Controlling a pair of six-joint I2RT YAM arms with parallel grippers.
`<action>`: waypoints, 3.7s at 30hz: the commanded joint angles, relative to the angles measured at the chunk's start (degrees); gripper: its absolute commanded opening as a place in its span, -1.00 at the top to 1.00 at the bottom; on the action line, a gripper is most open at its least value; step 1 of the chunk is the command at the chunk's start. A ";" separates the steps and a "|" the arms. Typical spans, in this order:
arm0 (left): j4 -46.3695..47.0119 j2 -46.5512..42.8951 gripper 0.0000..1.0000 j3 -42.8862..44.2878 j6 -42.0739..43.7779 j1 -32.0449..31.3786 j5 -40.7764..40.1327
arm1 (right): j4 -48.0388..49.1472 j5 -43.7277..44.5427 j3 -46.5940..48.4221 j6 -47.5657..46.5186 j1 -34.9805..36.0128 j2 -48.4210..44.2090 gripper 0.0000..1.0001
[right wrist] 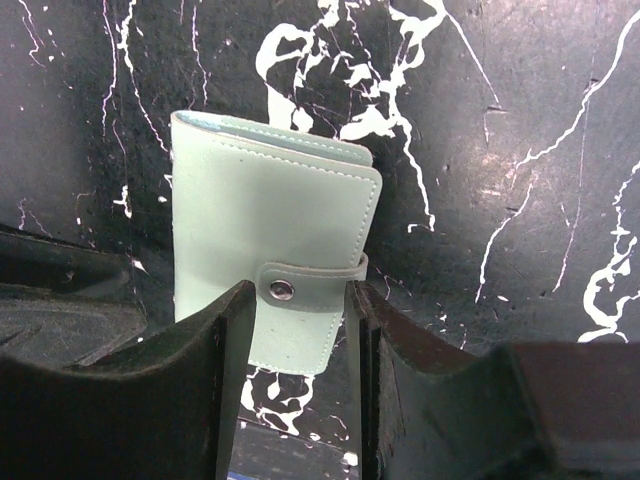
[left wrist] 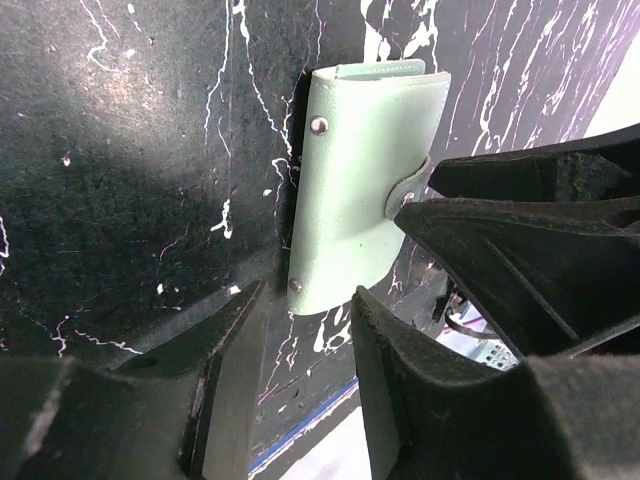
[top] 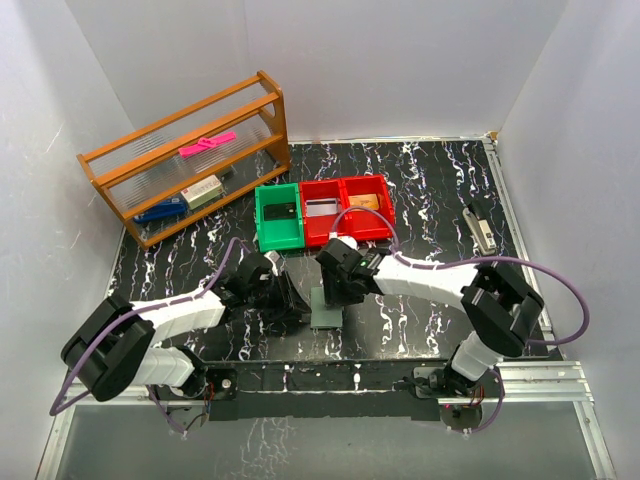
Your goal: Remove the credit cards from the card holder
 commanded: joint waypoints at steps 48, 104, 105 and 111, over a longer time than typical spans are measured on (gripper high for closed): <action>1.44 11.47 0.70 5.20 2.09 -1.14 4.86 | 29.46 -18.37 -22.55 6.82 -11.38 -6.14 0.96; -9.72 5.48 0.96 7.53 5.90 -1.15 -0.92 | 24.17 -17.98 -16.81 2.37 -10.54 -5.81 0.53; -9.86 5.41 0.96 7.48 5.87 -1.15 -0.88 | 24.34 -18.21 -16.61 2.33 -10.51 -5.53 0.54; -9.92 5.11 0.91 6.92 5.80 -1.15 -0.97 | 24.37 -19.22 -16.17 2.02 -10.51 -4.90 0.83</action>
